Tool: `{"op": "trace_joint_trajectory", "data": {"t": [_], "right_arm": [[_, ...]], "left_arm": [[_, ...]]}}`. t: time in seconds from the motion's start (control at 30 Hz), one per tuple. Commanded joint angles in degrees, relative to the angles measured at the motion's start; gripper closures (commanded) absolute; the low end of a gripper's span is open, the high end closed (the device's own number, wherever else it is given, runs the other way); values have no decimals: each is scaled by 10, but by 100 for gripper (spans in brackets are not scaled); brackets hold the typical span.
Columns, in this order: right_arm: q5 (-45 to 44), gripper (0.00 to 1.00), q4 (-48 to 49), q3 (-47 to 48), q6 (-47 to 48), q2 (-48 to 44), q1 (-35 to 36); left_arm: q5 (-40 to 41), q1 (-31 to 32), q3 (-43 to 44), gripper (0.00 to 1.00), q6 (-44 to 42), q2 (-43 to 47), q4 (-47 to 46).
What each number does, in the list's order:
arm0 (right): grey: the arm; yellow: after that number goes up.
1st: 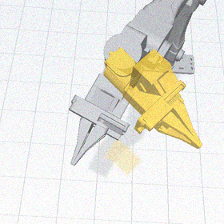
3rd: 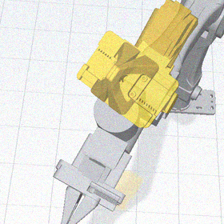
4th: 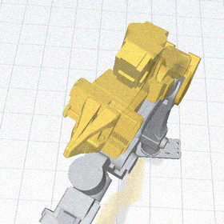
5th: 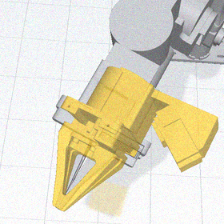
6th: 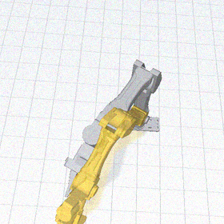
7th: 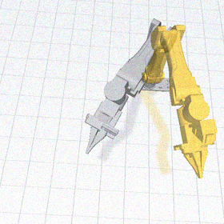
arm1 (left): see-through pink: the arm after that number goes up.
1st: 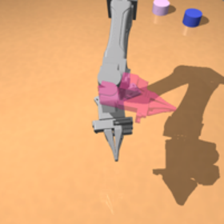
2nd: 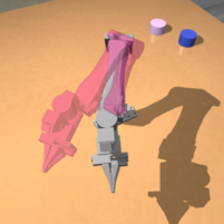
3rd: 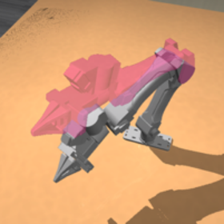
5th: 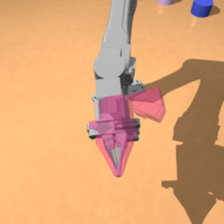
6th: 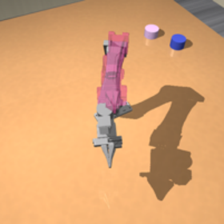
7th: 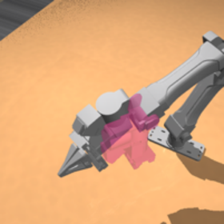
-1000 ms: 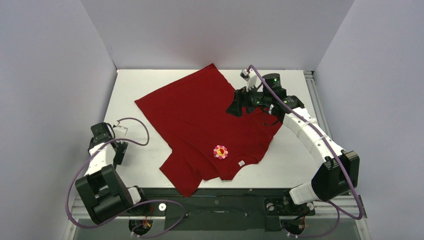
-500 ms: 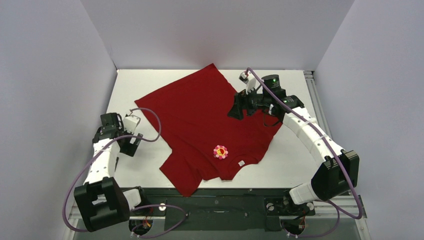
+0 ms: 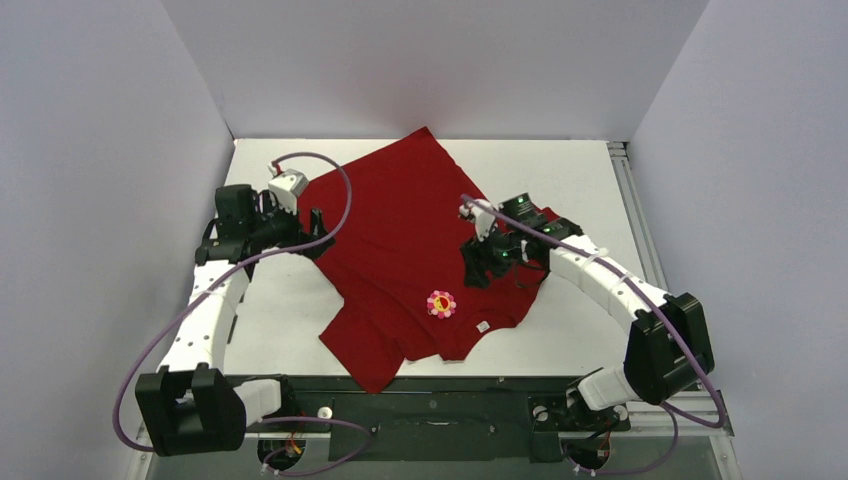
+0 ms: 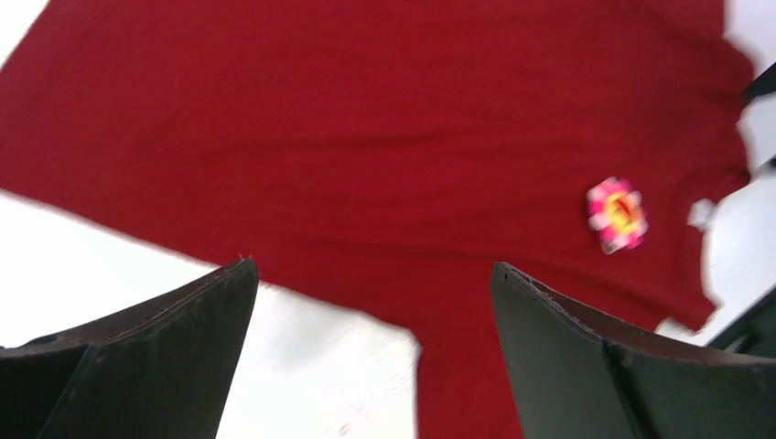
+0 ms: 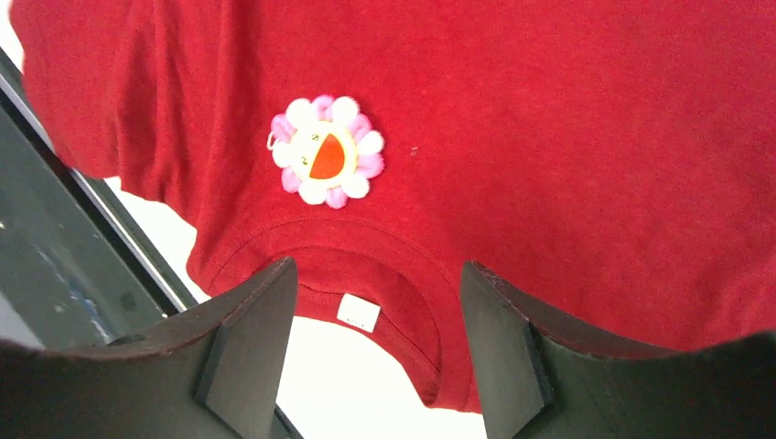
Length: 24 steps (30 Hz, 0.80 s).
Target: Remove the brooch from the garment
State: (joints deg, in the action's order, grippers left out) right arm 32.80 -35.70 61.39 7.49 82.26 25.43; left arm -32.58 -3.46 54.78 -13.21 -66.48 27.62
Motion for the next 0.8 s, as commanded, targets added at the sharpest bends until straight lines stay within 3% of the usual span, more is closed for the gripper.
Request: {"op": "trace_joint_trajectory", "data": {"t": [0.0, 0.17, 0.37, 0.77], "right_arm": [[-141, 39, 52, -29, 57, -30, 98], [-259, 39, 93, -46, 99, -14, 205], [-307, 40, 144, -53, 111, 25, 279], [-365, 43, 165, -42, 105, 125, 316]], "left_arm": [[-102, 6, 32, 4, 171, -40, -103], [-29, 6, -1, 4, 257, -32, -196], [27, 1, -15, 4, 295, -22, -225], [9, -4, 2, 4, 300, -17, -233]]}}
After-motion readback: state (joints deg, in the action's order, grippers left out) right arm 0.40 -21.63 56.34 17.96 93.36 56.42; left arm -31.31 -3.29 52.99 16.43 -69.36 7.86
